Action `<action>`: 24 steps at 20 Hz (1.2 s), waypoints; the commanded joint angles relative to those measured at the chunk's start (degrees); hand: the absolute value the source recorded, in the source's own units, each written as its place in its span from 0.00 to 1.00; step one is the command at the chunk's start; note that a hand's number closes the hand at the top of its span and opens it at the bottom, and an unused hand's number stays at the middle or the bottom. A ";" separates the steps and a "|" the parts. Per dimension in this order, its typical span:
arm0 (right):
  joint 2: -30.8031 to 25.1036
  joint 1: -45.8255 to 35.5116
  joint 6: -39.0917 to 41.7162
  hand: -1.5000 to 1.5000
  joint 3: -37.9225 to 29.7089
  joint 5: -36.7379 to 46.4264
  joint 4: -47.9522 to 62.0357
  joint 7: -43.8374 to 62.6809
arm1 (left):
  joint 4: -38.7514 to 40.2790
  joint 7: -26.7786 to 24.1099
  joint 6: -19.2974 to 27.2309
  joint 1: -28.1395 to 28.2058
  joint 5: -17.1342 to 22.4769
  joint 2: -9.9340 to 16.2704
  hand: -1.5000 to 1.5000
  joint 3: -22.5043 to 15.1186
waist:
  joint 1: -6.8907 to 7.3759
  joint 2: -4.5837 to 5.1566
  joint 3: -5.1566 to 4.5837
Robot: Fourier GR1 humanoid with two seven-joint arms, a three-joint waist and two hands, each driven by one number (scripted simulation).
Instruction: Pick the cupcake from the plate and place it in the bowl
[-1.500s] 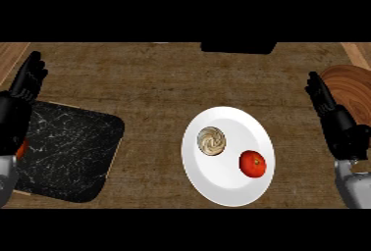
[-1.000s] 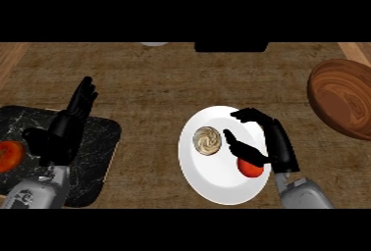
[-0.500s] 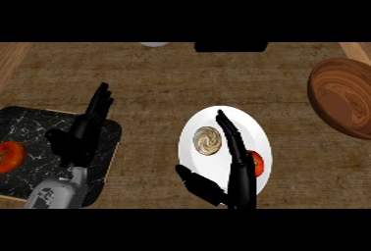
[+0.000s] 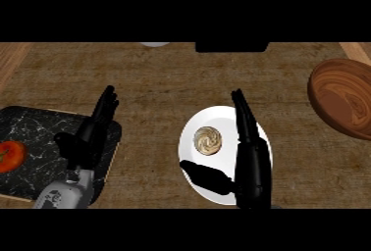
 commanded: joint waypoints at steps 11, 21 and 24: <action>0.17 -7.04 17.72 0.00 -1.67 -7.45 3.27 22.28 | 0.97 1.55 -1.84 -2.71 -0.74 -0.96 0.50 2.31 | 0.37 0.21 0.09; 0.15 -0.02 14.55 0.00 -2.39 -9.72 3.34 12.60 | 0.57 0.11 -4.02 -0.19 -4.07 -3.72 0.50 3.49 | 0.40 0.18 0.11; -0.61 3.10 16.81 0.00 -4.23 -12.75 -0.03 8.05 | -0.87 -1.29 -3.74 2.88 -5.46 -4.58 0.50 2.02 | 0.41 0.17 0.11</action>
